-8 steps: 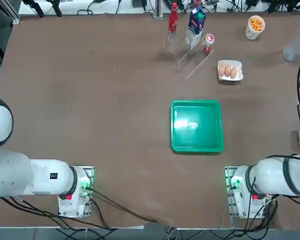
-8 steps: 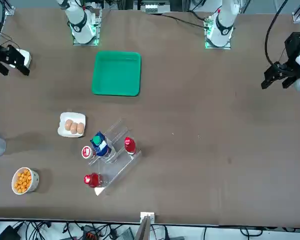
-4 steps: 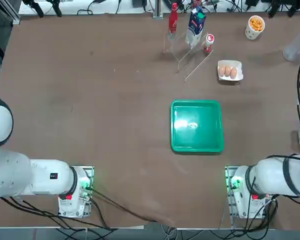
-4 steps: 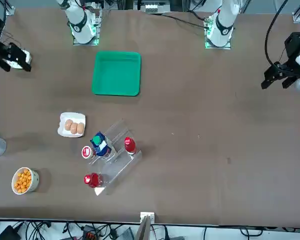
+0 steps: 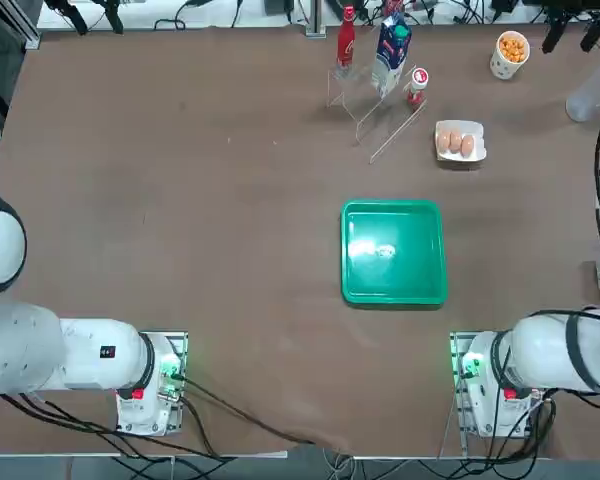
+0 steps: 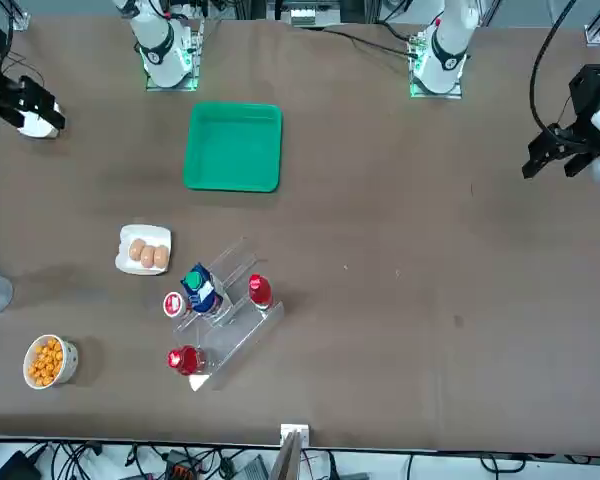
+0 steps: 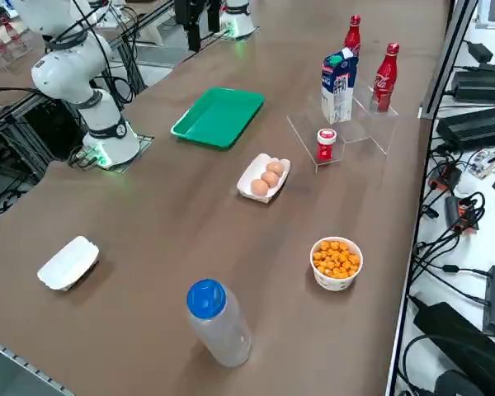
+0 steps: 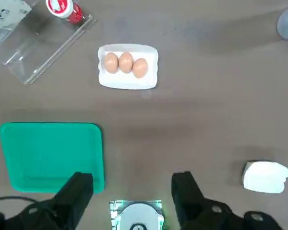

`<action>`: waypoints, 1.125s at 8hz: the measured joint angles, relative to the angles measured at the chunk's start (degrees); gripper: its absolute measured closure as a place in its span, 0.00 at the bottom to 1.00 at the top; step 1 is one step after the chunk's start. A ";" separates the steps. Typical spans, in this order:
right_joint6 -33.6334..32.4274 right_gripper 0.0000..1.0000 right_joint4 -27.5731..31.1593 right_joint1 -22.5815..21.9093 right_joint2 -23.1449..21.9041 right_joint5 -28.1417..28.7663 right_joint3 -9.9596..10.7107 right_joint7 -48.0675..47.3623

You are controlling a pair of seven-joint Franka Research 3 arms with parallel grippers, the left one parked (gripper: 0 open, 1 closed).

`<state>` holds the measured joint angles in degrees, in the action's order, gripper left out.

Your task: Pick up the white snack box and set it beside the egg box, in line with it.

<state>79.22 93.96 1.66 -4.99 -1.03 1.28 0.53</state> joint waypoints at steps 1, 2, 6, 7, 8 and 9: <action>-3.71 0.00 0.13 1.89 0.22 -0.43 -0.03 -0.13; -7.12 0.00 0.41 5.11 0.57 -0.85 0.01 -0.10; -4.22 0.00 8.24 18.02 1.86 -6.71 0.26 3.27; 0.34 0.00 11.76 22.36 1.78 -6.90 0.26 7.66; 7.27 0.00 16.30 27.57 1.57 -6.92 0.33 13.18; 15.41 0.00 21.77 32.65 1.46 -6.92 0.44 18.24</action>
<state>94.63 115.73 34.31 -3.53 -7.95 1.72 18.76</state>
